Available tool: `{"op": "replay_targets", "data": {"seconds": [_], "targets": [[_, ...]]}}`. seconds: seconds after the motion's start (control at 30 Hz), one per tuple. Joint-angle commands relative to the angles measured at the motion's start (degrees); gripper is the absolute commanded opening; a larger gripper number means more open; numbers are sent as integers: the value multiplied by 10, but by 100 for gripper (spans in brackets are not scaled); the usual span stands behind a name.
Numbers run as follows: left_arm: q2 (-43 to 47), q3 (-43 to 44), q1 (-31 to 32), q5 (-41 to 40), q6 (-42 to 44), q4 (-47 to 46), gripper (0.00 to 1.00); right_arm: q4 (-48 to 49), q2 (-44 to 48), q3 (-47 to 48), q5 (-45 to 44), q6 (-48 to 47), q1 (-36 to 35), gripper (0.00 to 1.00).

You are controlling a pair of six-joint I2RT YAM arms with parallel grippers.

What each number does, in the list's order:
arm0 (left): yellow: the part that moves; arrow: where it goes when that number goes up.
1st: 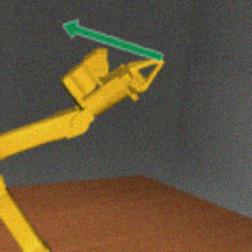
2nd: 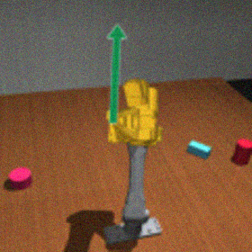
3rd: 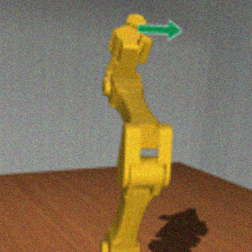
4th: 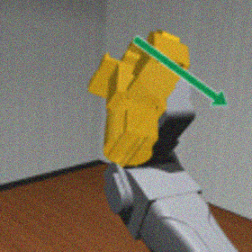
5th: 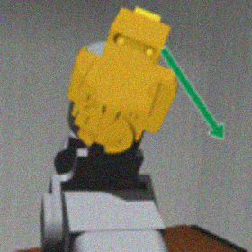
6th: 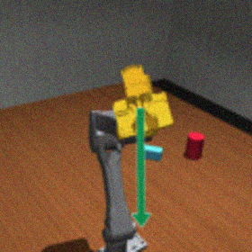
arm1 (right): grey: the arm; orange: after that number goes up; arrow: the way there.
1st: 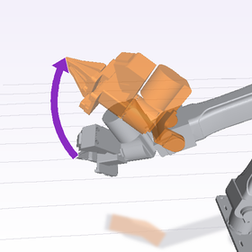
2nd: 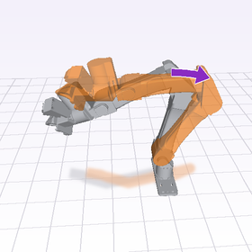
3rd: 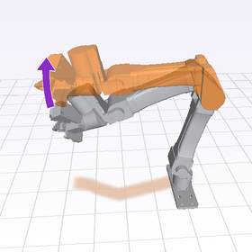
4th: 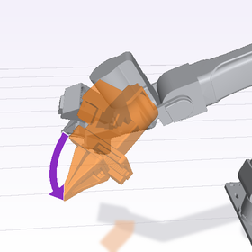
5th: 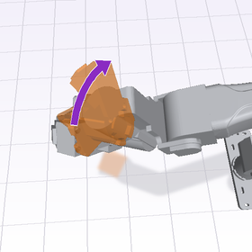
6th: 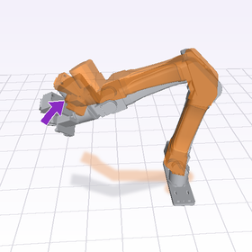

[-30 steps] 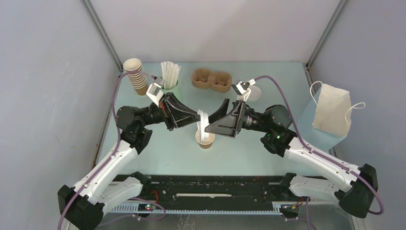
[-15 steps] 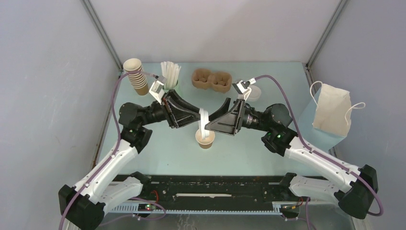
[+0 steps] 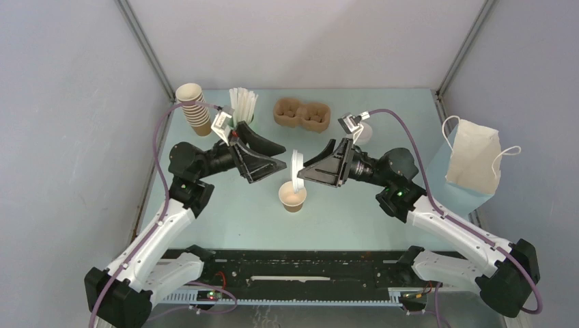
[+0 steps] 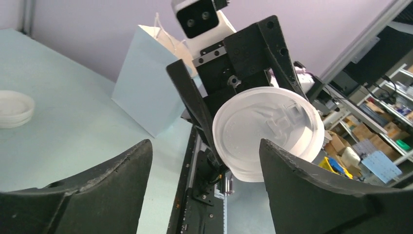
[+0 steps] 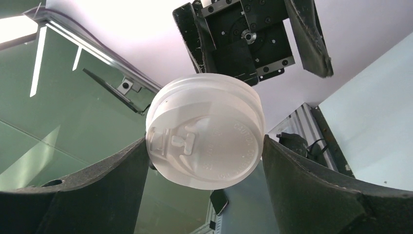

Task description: Pack the takeout coffee

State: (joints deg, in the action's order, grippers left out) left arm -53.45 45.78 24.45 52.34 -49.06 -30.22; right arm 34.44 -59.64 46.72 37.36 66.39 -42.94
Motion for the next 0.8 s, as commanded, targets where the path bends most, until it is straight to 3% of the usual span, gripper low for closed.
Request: {"op": "replay_targets", "data": {"seconds": [0.0,0.07,0.17,0.37,0.47,0.63,0.77], "targets": [[22,18,-28,-24,31,29,90,-13,24,0,12,-7,22,89],[27,31,-34,-43,65,87,98,-48,28,-2,12,-29,36,89],[37,60,-34,-98,129,198,100,-105,31,-6,10,-66,59,89],[66,50,-39,-318,112,449,100,-261,47,-6,-44,-190,82,89],[70,13,-28,-341,103,482,96,-331,49,-6,-75,-251,82,89],[19,3,67,-492,131,553,90,-421,54,-6,-110,-326,80,87],[-46,-2,98,-511,111,549,87,-467,62,-6,-168,-376,57,87]]}}
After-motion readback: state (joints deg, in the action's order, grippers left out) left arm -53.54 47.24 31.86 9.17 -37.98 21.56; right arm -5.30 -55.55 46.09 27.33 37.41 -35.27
